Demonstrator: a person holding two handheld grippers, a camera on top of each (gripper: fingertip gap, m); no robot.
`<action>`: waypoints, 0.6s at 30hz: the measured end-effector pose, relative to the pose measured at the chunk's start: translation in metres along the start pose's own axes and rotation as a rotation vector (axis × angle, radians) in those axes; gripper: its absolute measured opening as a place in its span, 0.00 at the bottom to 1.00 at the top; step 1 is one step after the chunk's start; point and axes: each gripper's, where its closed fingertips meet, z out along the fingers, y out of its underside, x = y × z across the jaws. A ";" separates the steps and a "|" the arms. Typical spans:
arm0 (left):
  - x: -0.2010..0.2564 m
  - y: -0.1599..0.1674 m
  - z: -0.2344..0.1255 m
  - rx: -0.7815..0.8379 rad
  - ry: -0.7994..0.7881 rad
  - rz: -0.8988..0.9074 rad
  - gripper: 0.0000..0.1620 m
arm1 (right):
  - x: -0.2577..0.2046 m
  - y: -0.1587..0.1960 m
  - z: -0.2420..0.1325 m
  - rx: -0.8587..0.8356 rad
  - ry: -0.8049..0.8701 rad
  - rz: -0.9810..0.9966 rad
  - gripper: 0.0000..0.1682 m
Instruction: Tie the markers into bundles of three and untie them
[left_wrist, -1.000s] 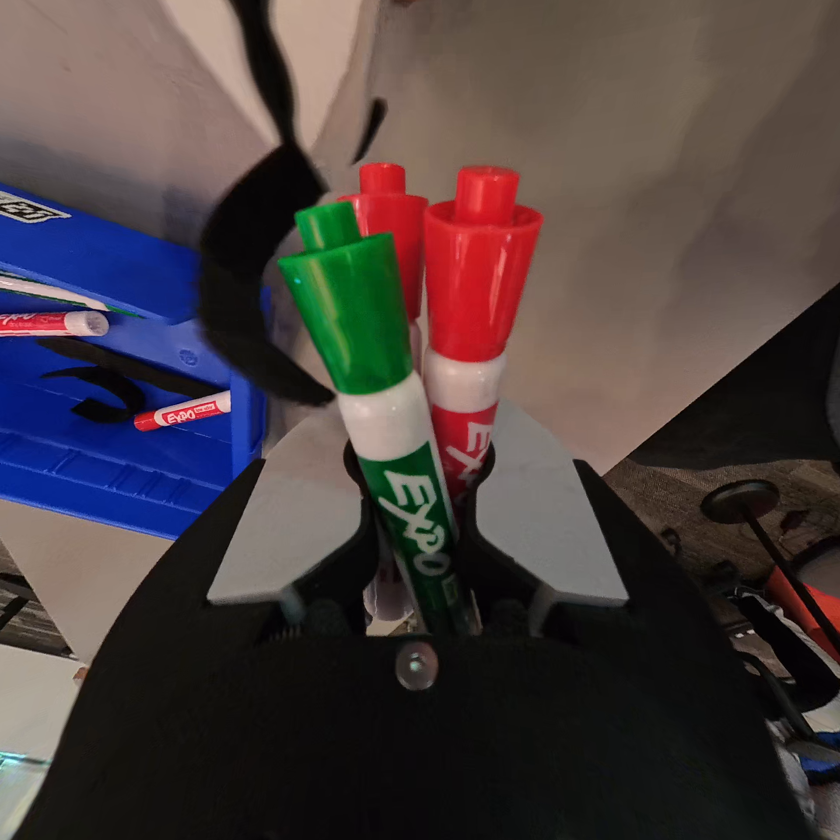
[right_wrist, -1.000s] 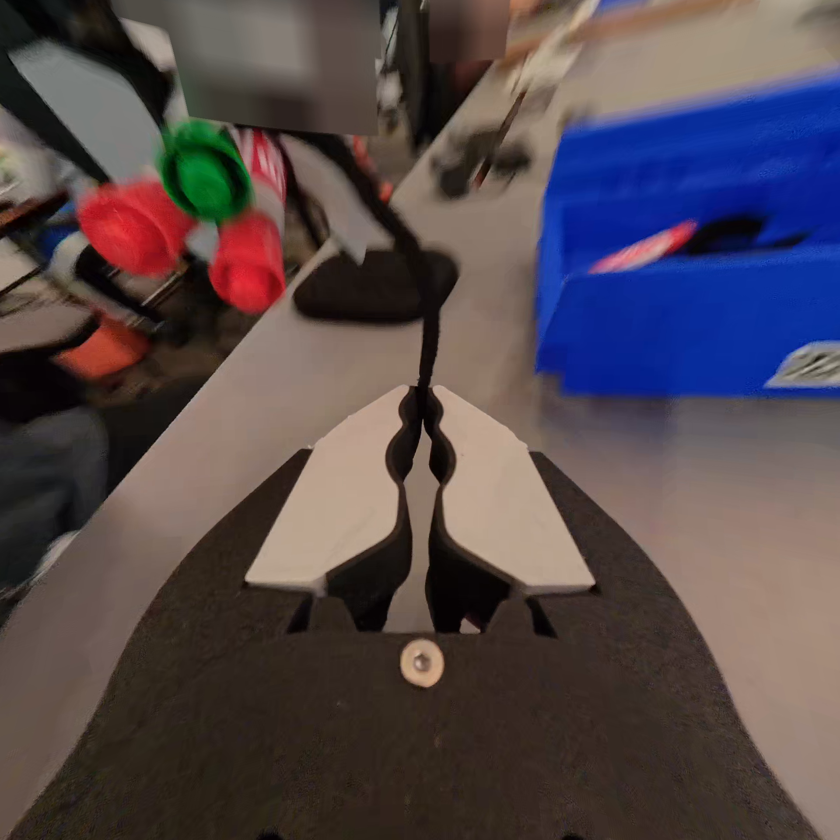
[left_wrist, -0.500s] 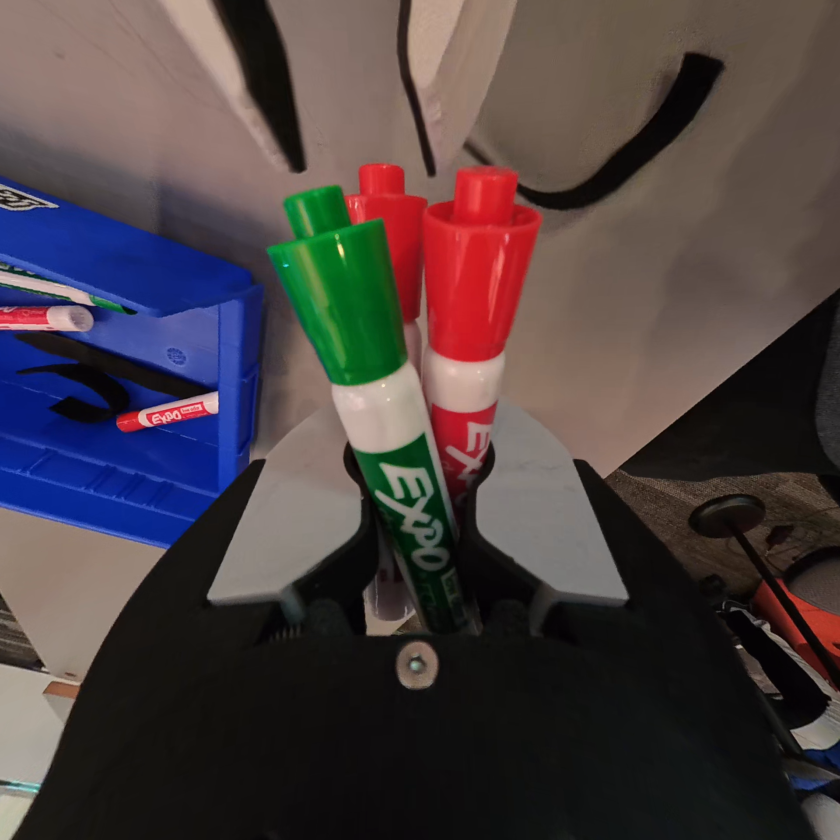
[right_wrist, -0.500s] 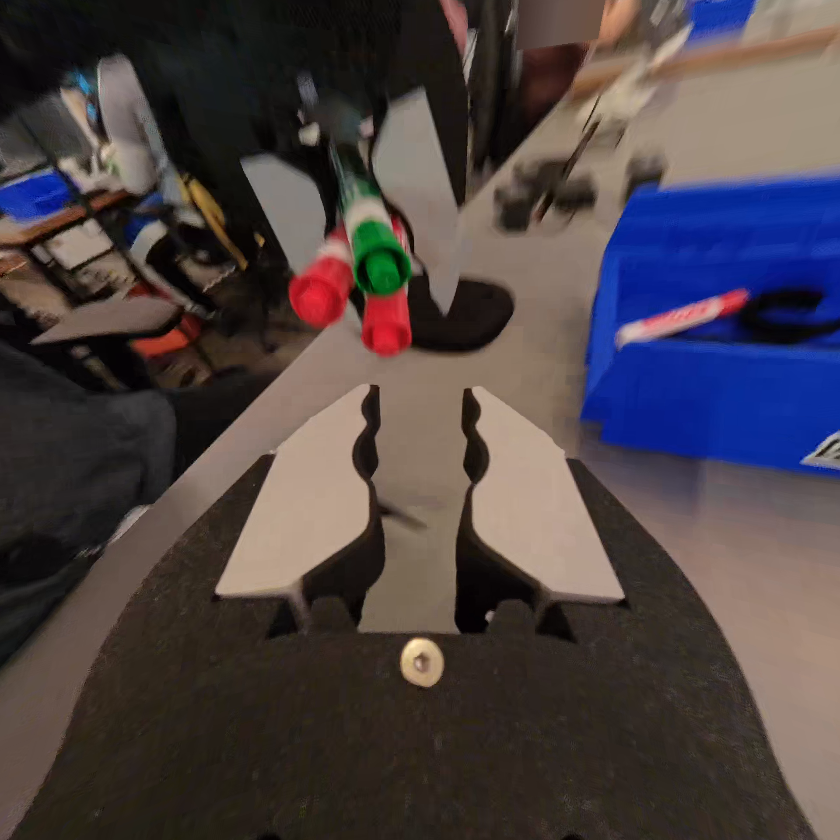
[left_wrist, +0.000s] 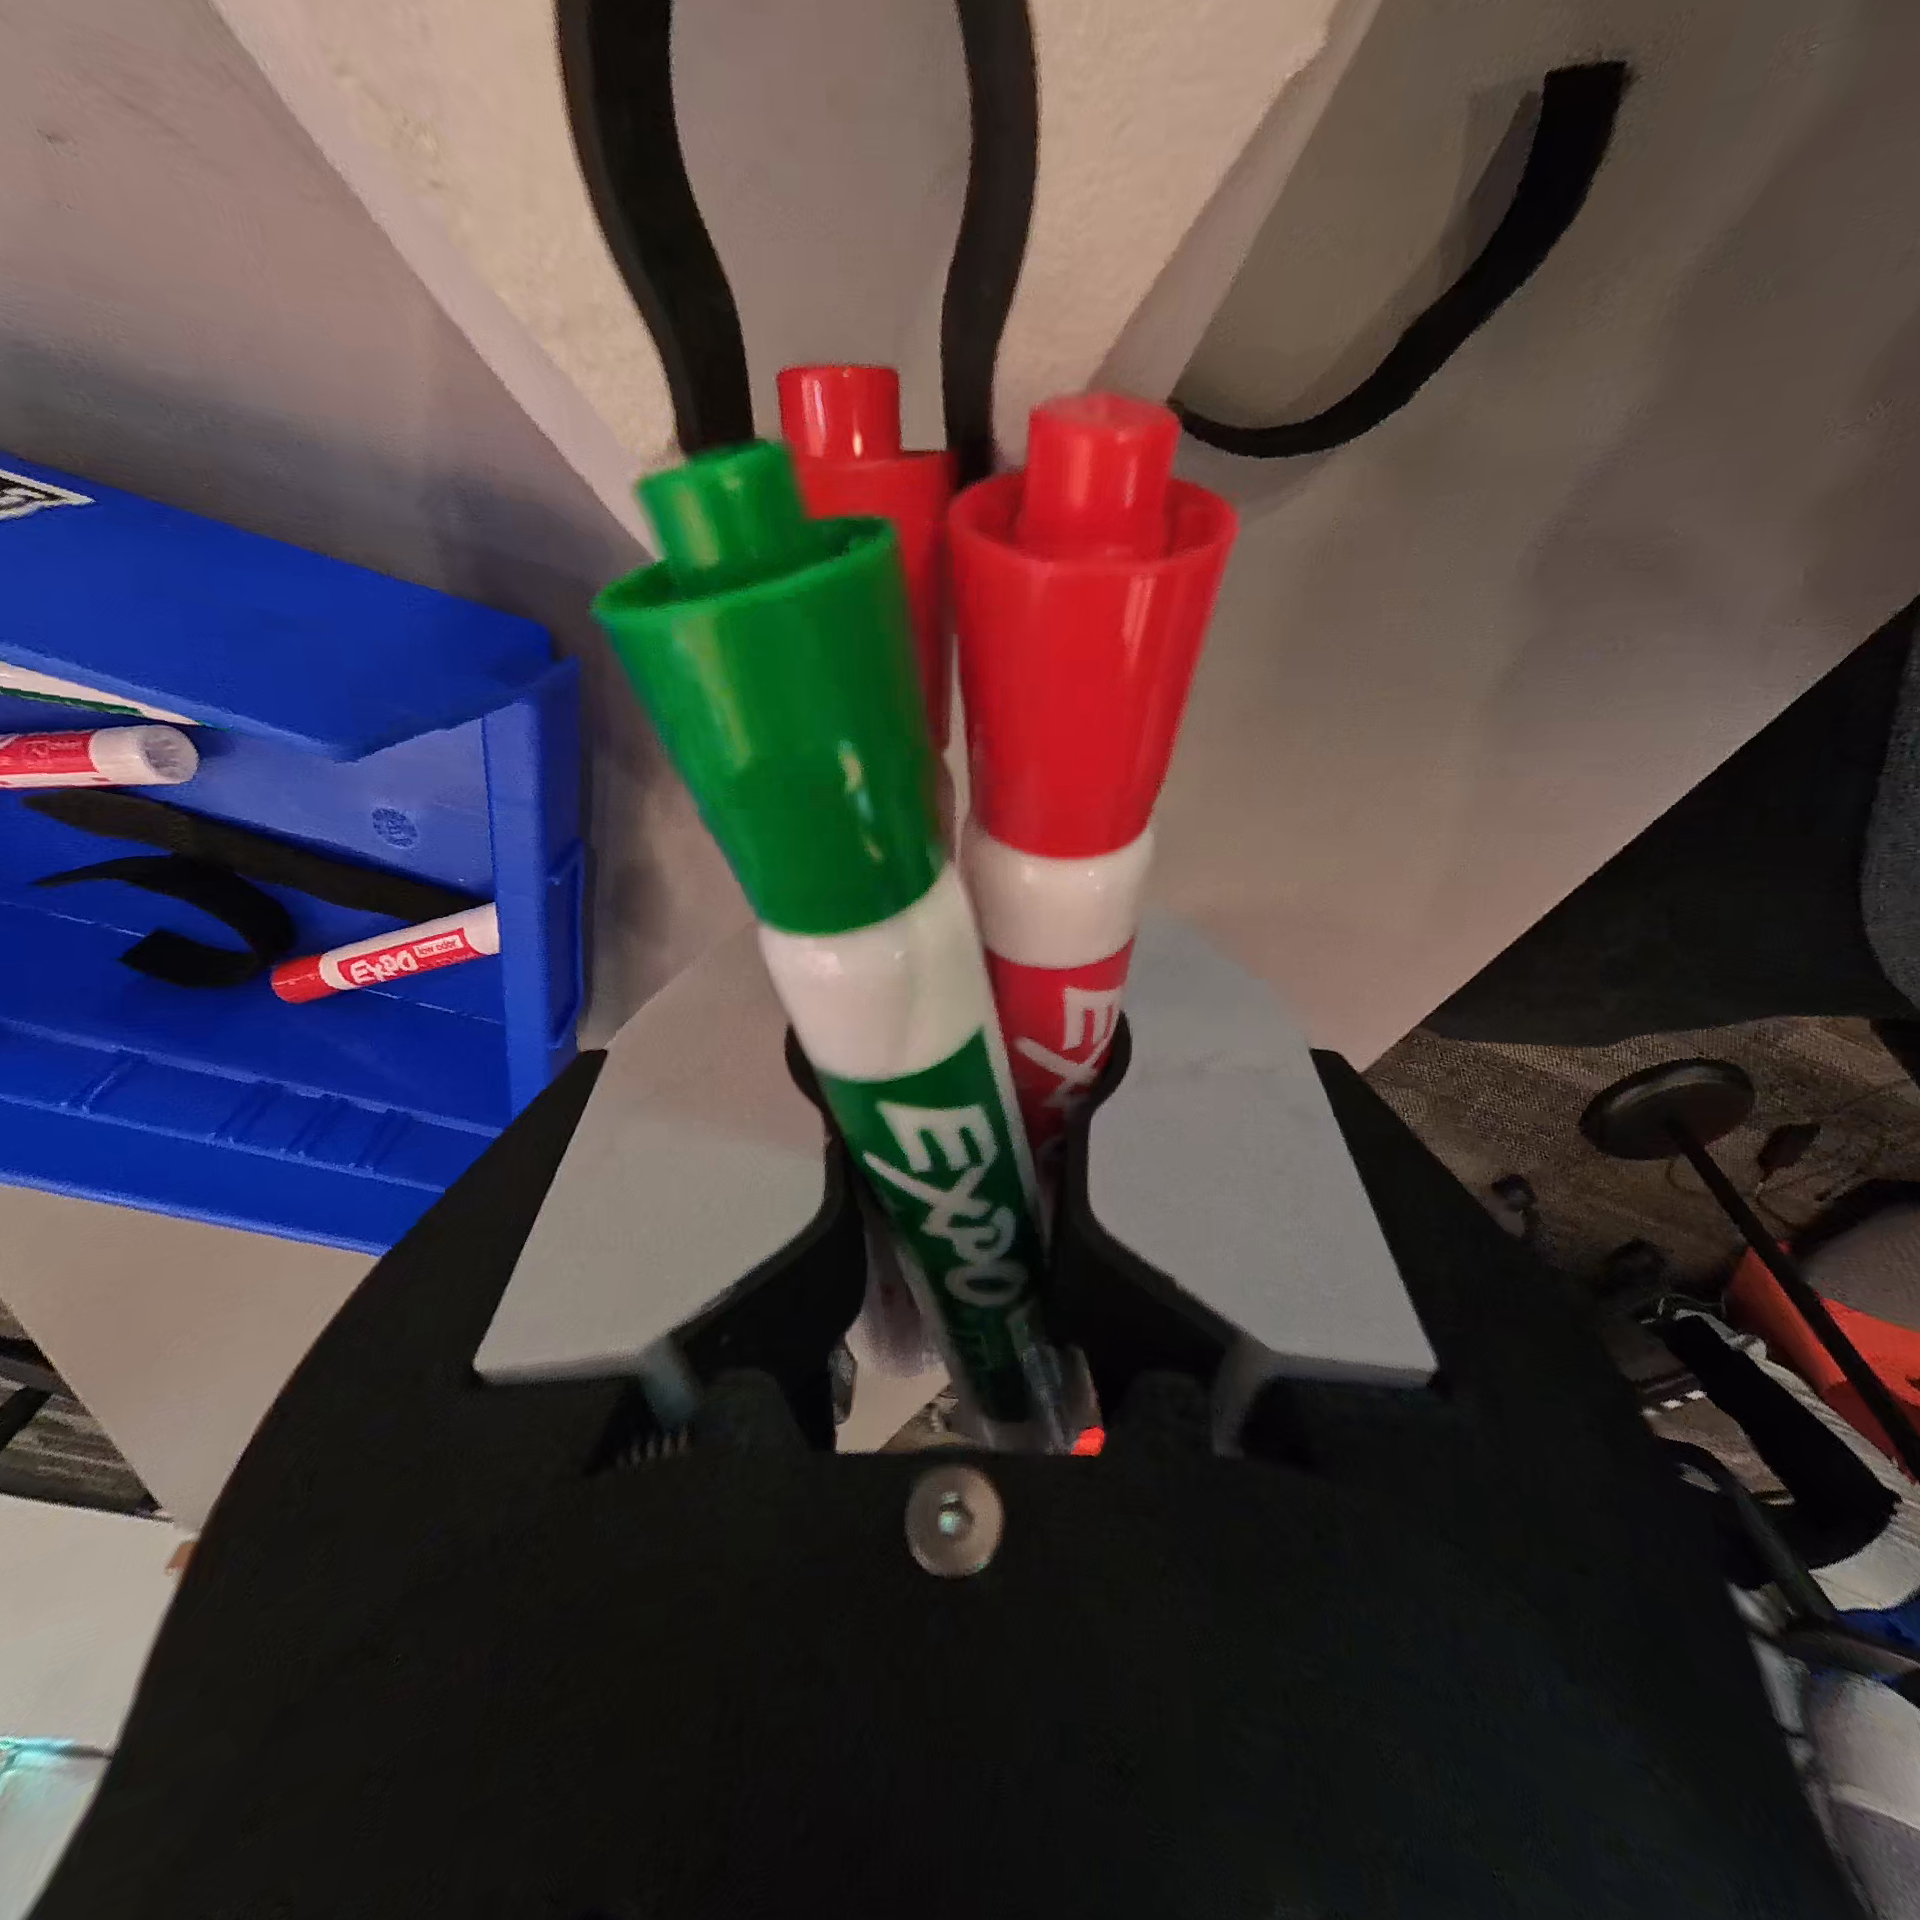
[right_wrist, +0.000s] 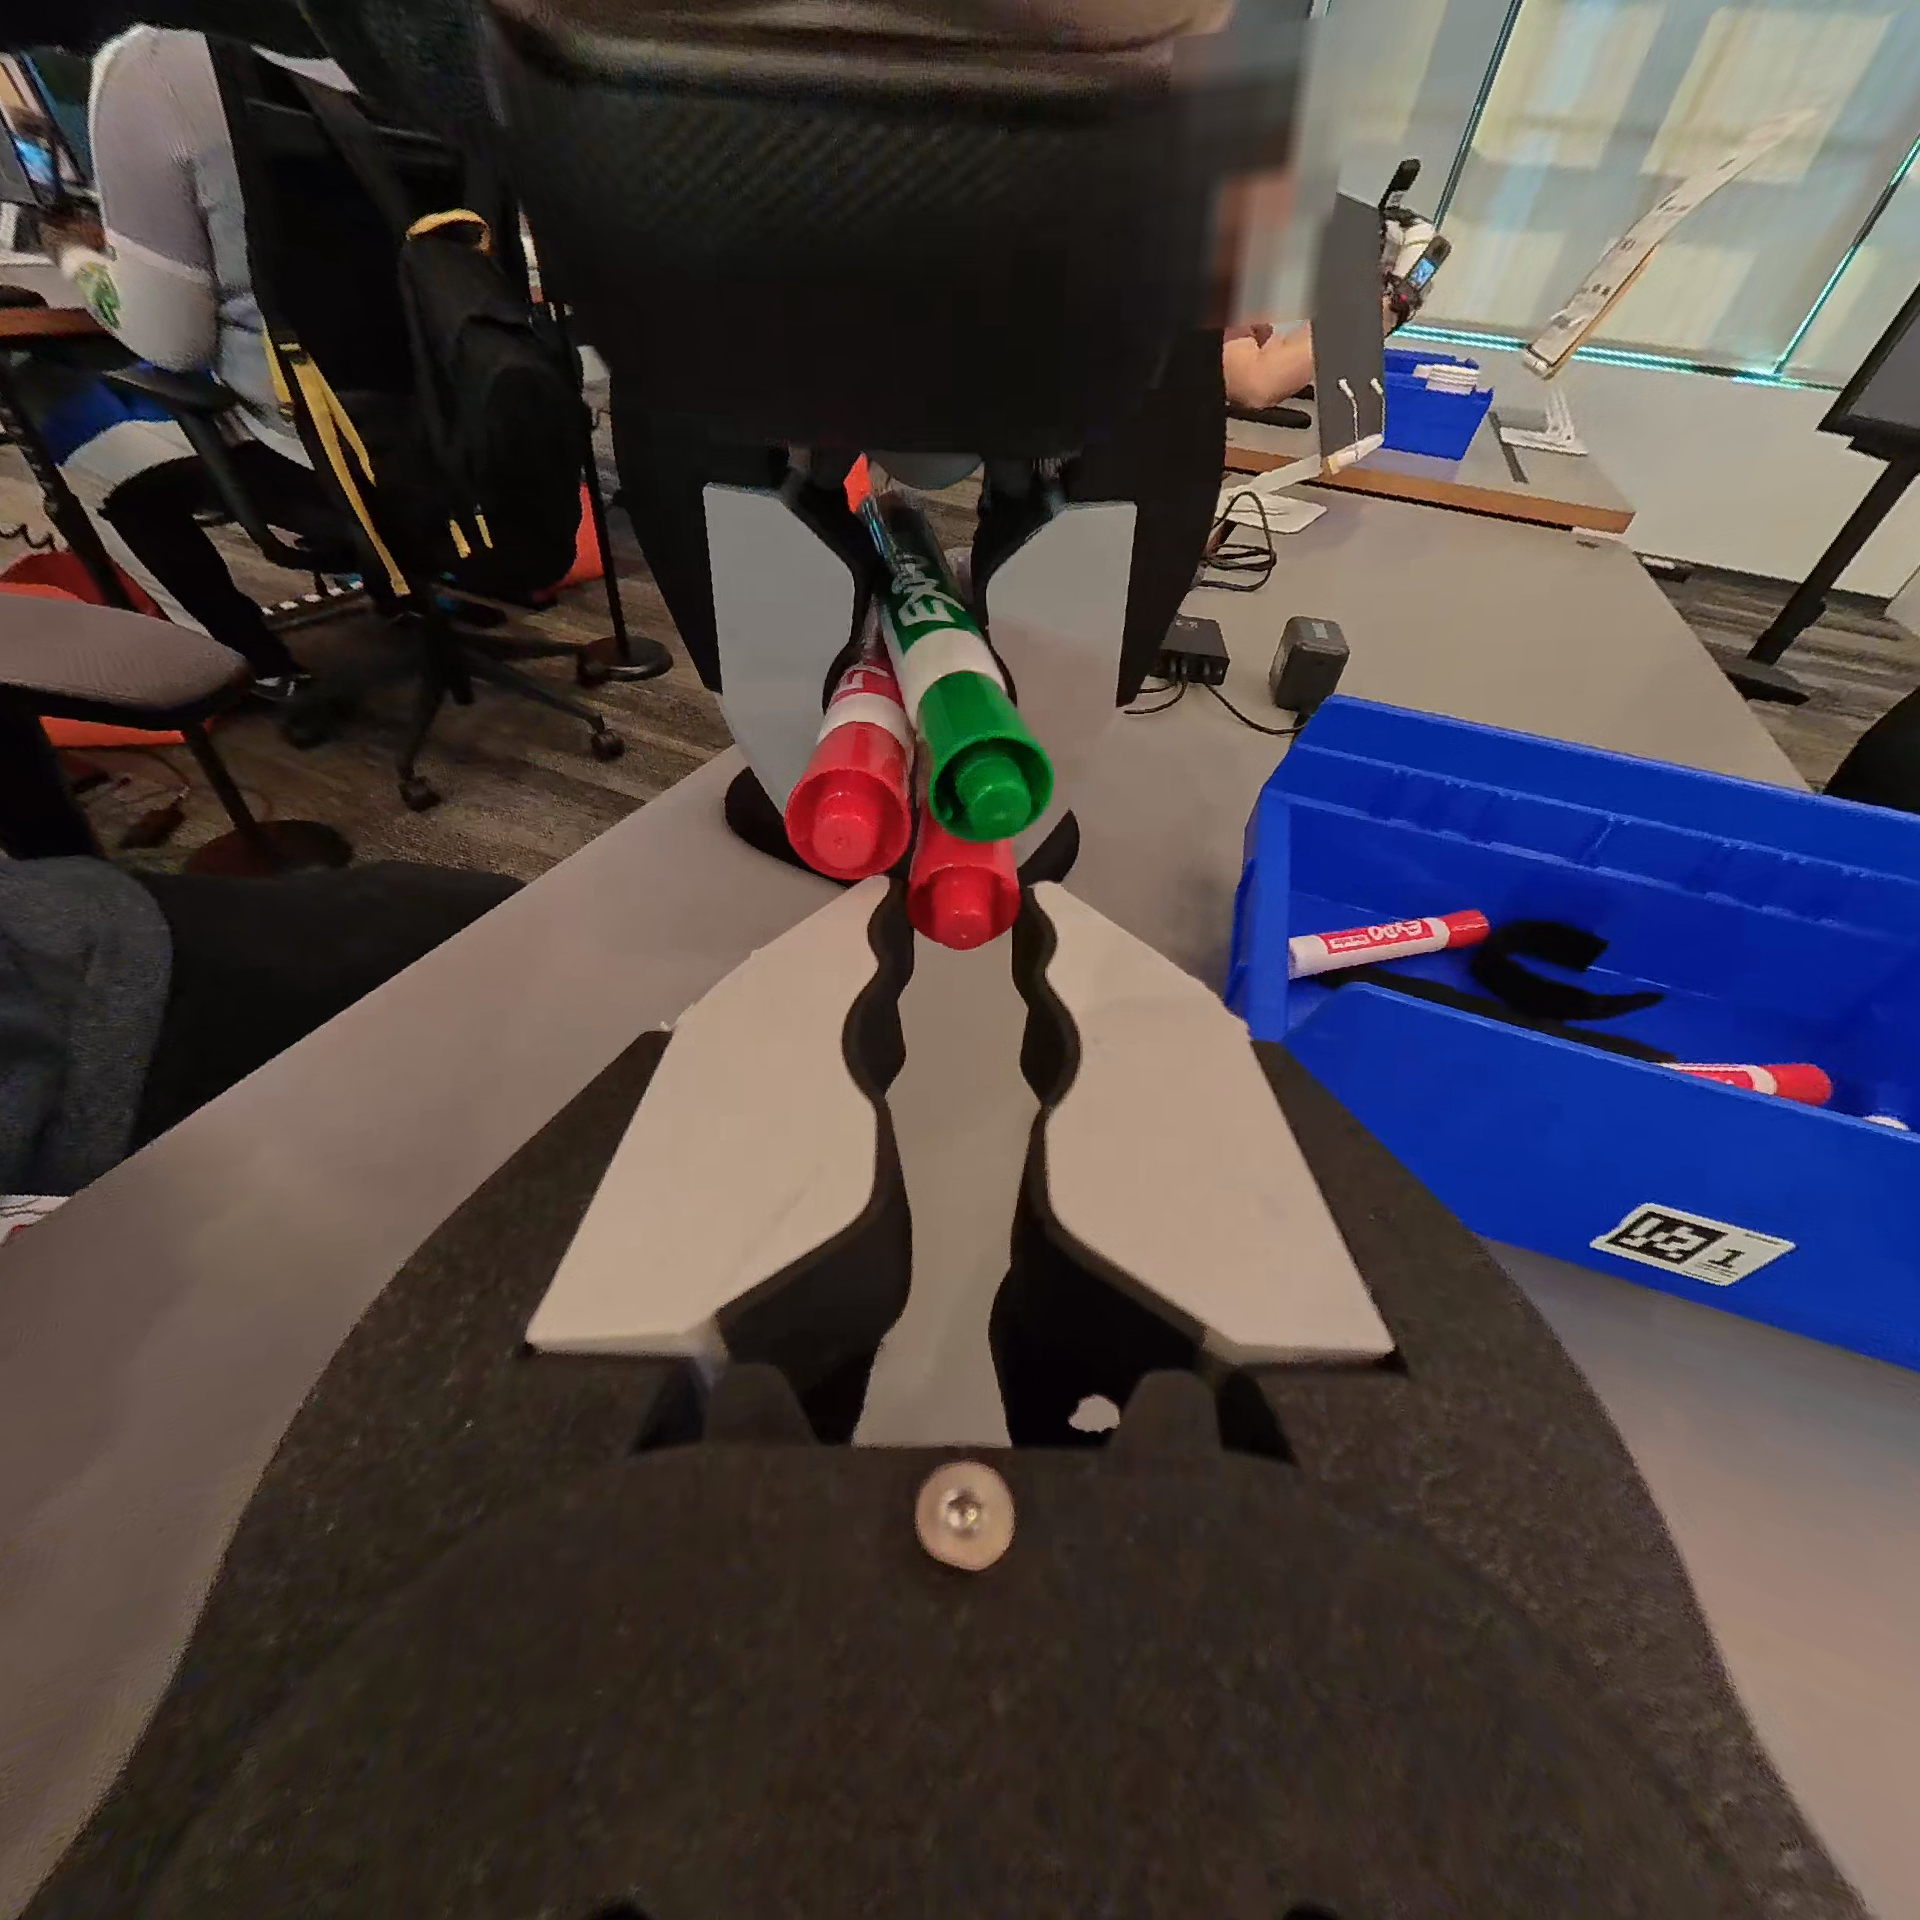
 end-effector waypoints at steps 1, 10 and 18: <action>0.000 0.000 0.000 0.002 -0.007 0.008 0.25 | 0.000 -0.002 -0.001 0.013 -0.001 0.001 0.11; 0.001 0.000 0.003 0.000 0.011 -0.010 0.25 | 0.000 0.001 0.000 0.031 -0.025 0.038 0.12; -0.005 0.003 0.004 -0.013 -0.015 -0.024 0.25 | 0.012 -0.019 -0.023 0.160 -0.079 0.181 0.22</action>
